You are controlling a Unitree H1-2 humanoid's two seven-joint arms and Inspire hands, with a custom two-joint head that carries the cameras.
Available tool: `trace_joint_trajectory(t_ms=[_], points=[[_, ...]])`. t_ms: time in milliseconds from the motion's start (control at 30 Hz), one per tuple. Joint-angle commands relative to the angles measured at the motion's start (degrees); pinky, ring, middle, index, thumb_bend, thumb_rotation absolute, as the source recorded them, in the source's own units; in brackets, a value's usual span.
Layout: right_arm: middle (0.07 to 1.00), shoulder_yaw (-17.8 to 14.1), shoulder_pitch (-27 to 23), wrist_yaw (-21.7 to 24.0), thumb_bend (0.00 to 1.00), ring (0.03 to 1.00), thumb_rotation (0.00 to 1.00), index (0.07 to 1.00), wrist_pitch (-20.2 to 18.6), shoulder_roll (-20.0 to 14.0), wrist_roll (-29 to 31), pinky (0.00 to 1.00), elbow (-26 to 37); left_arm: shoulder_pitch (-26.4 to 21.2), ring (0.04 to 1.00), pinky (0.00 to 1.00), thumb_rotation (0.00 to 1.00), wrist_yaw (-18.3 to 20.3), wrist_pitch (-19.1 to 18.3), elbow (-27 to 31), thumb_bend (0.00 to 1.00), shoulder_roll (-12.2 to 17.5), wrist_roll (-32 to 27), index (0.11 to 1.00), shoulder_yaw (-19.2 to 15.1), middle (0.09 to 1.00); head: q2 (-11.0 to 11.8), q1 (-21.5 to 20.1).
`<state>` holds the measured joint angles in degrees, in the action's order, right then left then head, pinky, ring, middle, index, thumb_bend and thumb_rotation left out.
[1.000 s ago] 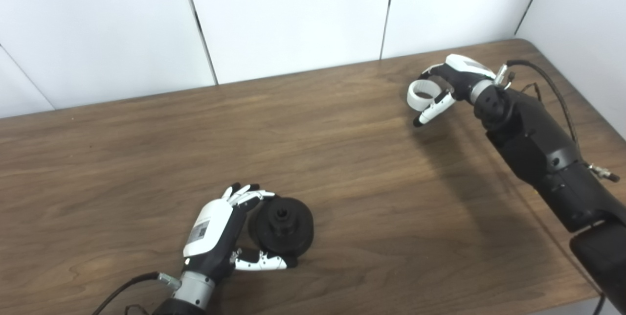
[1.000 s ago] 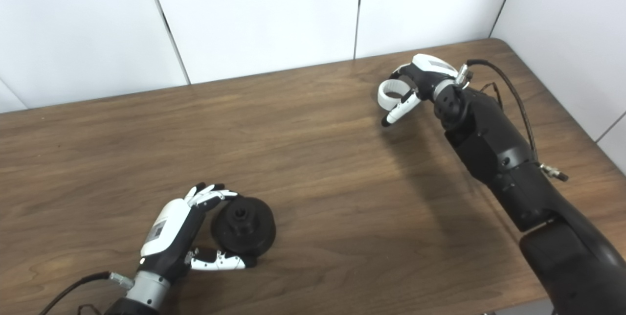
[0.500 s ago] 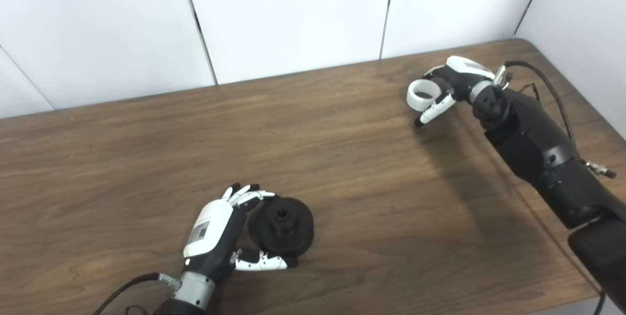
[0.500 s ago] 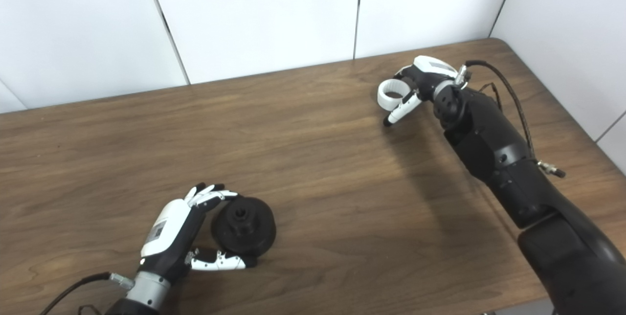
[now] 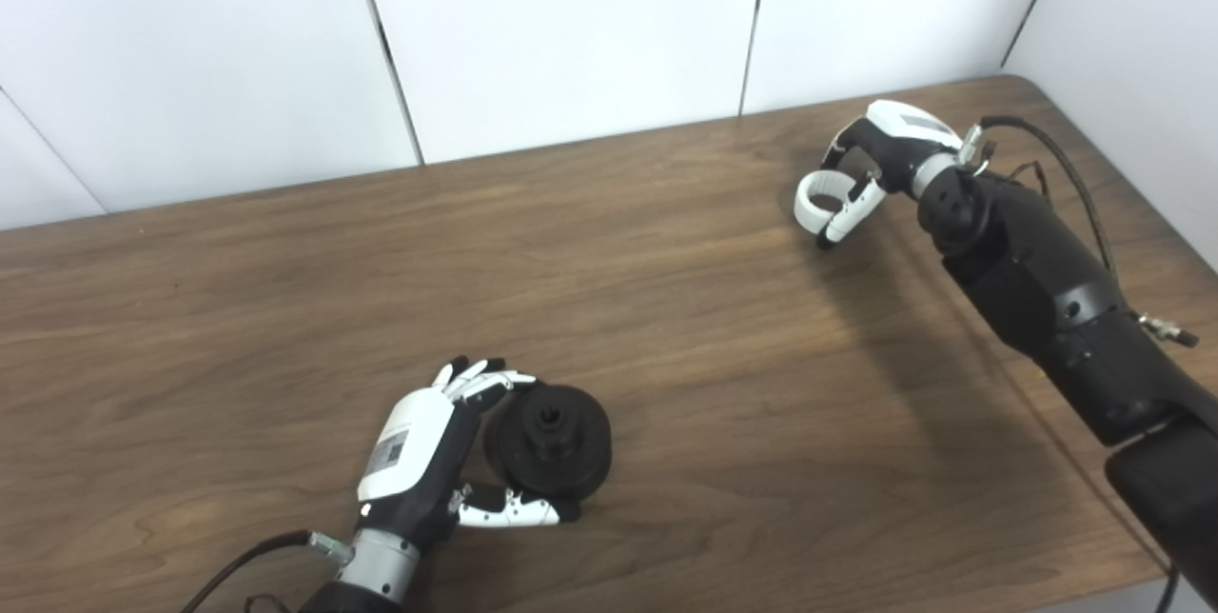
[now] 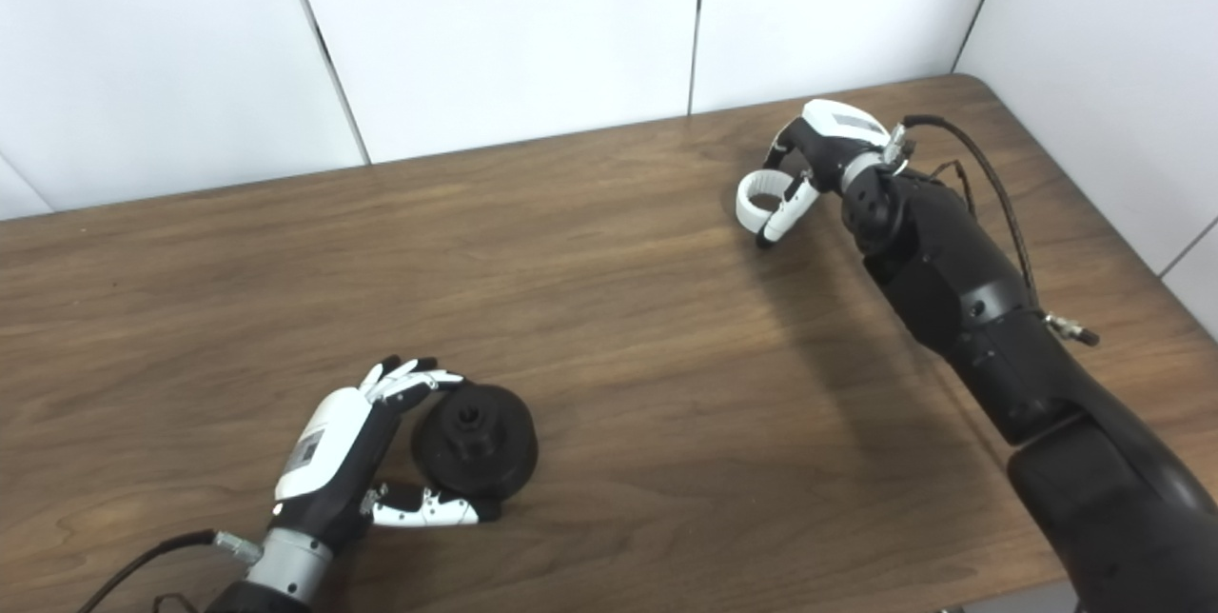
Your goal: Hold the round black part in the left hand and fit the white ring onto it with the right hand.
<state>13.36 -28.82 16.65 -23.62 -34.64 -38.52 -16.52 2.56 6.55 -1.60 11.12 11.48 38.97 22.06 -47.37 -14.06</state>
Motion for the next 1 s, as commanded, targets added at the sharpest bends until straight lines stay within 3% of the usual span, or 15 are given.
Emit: trace_joint_trajectory(t_ms=[0,467,633,800,967], points=[[0.816,-0.2,-2.4,-2.07,0.52,0.926,0.14,0.486,2.0,-1.87,-0.99,1.0,0.97,0.46,0.899,1.0,0.05,1.11,-1.15,0.39,0.52,0.12,1.72,0.481,0.53,0.794,-0.05,0.1],[0.785,0.03,-1.13,-2.63,0.52,0.905,0.14,0.483,5.69,-3.1,-1.4,0.99,3.86,0.39,0.904,1.0,0.05,1.45,-1.71,0.63,0.52,-0.71,2.45,0.481,0.67,0.799,-0.52,1.02],[0.779,-0.07,1.8,-0.08,0.53,0.898,0.14,0.483,6.95,-4.03,-1.14,0.96,15.43,0.19,0.909,1.0,0.05,1.94,-2.34,0.74,0.52,-1.05,2.7,0.481,1.05,0.802,-0.82,2.36],[0.789,0.37,4.37,7.16,0.53,0.906,0.14,0.483,4.23,-3.7,-1.13,0.98,29.9,0.15,0.906,1.0,0.05,1.28,-2.26,0.35,0.52,-1.51,2.78,0.481,1.32,0.799,-1.36,3.8],[0.793,1.63,6.06,13.43,0.53,0.915,0.14,0.482,2.98,-2.19,-2.25,1.0,40.55,0.03,0.9,1.0,0.05,1.34,-2.73,0.75,0.52,-1.95,3.93,0.481,1.83,0.795,-2.05,5.33]])
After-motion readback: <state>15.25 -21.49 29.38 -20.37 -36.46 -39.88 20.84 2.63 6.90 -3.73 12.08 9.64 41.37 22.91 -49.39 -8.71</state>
